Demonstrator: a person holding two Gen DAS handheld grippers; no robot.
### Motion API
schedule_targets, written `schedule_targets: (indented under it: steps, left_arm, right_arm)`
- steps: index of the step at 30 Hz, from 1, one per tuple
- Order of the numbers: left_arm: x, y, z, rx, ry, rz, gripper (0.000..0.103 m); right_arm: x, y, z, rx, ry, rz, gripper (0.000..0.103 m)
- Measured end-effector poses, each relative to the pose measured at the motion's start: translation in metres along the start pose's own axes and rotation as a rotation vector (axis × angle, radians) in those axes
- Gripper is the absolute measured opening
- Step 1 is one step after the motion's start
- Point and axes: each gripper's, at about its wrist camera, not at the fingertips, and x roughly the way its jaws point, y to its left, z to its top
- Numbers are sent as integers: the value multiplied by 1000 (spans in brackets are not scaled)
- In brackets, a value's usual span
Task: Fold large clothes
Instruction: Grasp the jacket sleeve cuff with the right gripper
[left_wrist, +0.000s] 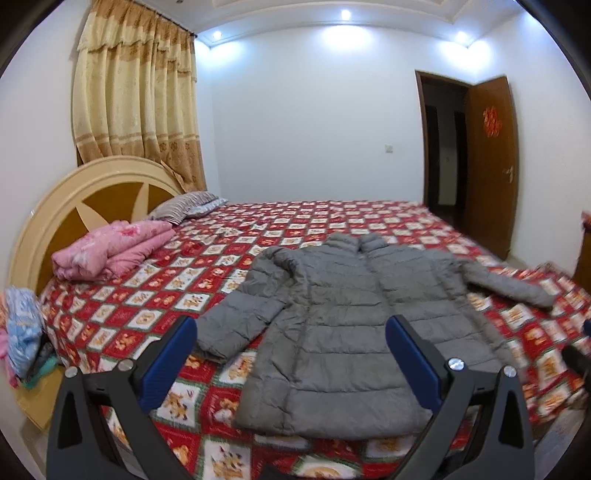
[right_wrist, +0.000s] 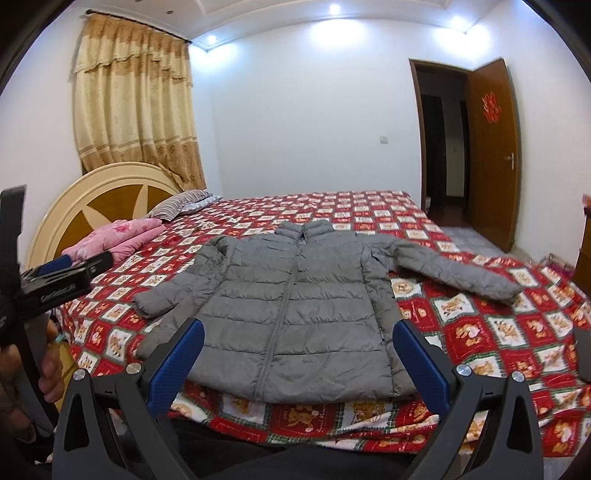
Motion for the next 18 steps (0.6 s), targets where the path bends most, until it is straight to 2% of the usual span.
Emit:
schedule_targets:
  steps: [5, 11, 14, 18]
  left_arm:
    - [59, -8, -4, 54, 42, 21, 103]
    - [137, -18, 5, 29, 128, 25, 103]
    - [172, -25, 11, 33, 170, 30, 103]
    - [211, -36, 18, 69, 194, 44, 103]
  right_arm:
    - [60, -57, -2, 71, 37, -134, 102]
    - [122, -146, -5, 199, 109, -283, 102]
    - [154, -203, -6, 313, 169, -329, 102]
    - [176, -269, -3, 454, 197, -412, 102]
